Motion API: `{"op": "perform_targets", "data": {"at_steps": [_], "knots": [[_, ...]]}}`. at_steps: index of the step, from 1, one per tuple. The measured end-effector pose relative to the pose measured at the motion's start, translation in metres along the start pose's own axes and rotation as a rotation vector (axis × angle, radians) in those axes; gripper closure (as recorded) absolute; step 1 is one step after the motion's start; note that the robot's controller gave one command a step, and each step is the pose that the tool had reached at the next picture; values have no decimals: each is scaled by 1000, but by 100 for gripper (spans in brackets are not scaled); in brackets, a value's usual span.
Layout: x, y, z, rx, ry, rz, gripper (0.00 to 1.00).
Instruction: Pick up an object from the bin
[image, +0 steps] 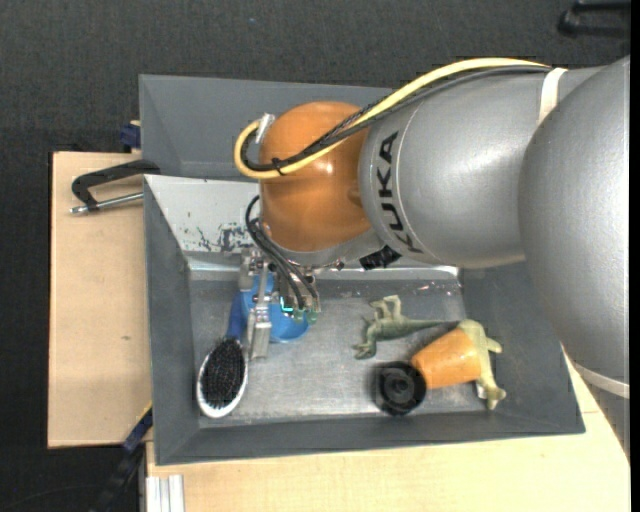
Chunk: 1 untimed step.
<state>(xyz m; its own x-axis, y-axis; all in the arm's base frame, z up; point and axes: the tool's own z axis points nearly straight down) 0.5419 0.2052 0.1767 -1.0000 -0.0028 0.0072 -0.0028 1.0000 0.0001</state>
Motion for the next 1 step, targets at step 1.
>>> {"op": "perform_targets", "data": {"at_steps": [1], "knots": [[36, 4, 95, 2, -15, -207, 0]]}}
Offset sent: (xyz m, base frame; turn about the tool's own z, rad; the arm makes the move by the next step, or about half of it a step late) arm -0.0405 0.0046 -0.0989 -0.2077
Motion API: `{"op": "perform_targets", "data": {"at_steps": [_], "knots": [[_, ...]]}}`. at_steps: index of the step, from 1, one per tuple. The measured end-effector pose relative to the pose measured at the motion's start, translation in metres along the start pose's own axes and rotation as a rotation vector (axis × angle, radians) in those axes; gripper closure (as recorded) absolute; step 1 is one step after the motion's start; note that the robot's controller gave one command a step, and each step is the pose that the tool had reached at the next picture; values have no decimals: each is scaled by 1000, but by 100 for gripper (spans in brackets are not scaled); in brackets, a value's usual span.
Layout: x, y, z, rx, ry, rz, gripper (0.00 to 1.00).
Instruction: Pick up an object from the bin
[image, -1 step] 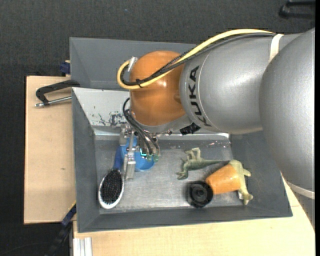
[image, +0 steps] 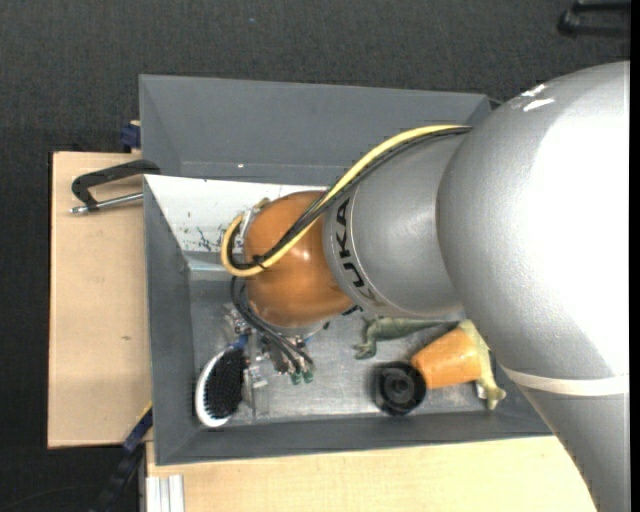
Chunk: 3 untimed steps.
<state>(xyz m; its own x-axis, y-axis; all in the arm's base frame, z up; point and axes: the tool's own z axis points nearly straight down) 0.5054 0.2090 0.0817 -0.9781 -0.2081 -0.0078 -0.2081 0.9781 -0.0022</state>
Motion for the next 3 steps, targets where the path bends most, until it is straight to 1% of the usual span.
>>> {"op": "perform_targets", "data": {"at_steps": [1, 2, 3], "knots": [[-4, 0, -4, -2, -11, 2, 100], [-24, -4, -153, -5, -8, -34, 100], [-22, -4, -149, -5, 2, -34, 0]]}}
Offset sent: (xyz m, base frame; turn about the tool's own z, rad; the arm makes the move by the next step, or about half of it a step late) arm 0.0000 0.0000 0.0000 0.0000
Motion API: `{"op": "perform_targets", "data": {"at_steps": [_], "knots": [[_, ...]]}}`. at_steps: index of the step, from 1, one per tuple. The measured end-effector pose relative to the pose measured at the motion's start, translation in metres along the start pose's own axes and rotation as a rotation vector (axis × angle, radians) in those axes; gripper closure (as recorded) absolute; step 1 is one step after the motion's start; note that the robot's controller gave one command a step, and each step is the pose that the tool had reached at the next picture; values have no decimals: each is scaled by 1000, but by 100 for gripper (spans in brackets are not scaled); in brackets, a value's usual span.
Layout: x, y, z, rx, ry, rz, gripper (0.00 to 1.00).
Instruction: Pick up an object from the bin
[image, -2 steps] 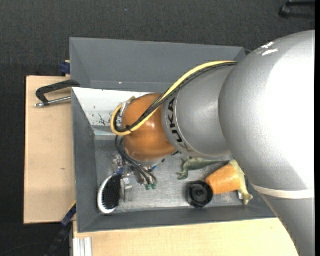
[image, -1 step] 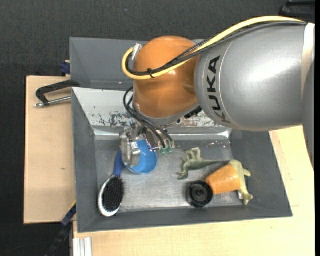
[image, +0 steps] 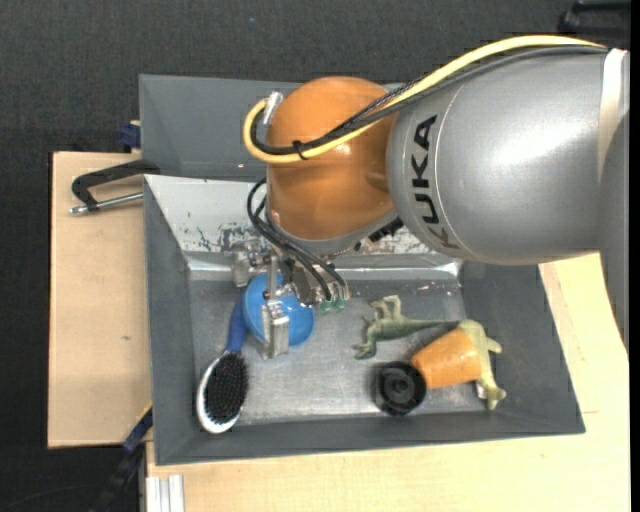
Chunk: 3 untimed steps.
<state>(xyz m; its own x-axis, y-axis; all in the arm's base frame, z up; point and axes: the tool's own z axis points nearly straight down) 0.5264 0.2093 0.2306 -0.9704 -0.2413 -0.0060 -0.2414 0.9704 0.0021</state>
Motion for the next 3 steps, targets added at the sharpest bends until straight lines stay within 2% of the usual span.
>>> {"op": "perform_targets", "data": {"at_steps": [1, 2, 3], "knots": [[20, 24, 76, 0, 10, -247, 0], [17, 19, 156, -1, 10, -499, 0], [16, 19, 155, 0, 6, -498, 100]]}}
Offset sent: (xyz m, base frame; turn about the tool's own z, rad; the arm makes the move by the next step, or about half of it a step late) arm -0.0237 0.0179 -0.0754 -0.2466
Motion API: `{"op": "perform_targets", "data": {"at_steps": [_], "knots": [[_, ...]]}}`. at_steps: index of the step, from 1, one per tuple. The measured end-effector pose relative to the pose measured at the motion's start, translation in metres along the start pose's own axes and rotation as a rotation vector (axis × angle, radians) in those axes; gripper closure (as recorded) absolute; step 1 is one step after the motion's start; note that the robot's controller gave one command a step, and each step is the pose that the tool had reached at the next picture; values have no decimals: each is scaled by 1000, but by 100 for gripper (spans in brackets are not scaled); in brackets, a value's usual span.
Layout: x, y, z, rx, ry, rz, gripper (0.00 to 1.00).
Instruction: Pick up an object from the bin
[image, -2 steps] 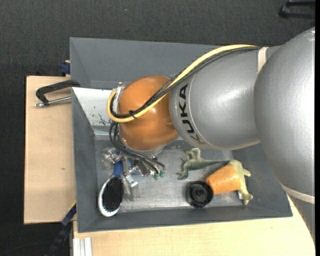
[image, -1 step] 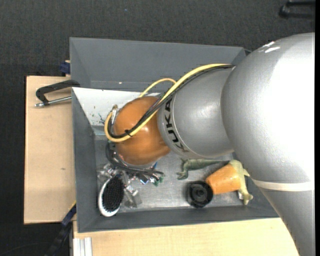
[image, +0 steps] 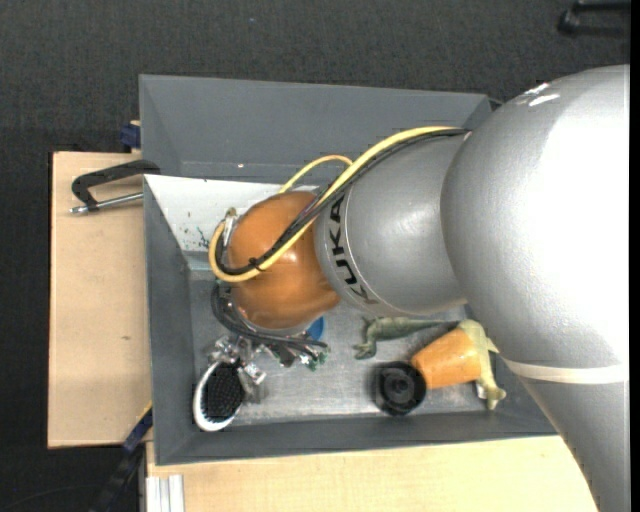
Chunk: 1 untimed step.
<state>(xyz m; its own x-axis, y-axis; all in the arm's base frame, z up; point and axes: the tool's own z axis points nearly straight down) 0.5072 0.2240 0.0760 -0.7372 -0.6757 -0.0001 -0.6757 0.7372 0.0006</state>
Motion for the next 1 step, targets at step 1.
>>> {"op": "perform_targets", "data": {"at_steps": [1], "knots": [[-6, -27, -149, 5, -14, -19, 100]]}}
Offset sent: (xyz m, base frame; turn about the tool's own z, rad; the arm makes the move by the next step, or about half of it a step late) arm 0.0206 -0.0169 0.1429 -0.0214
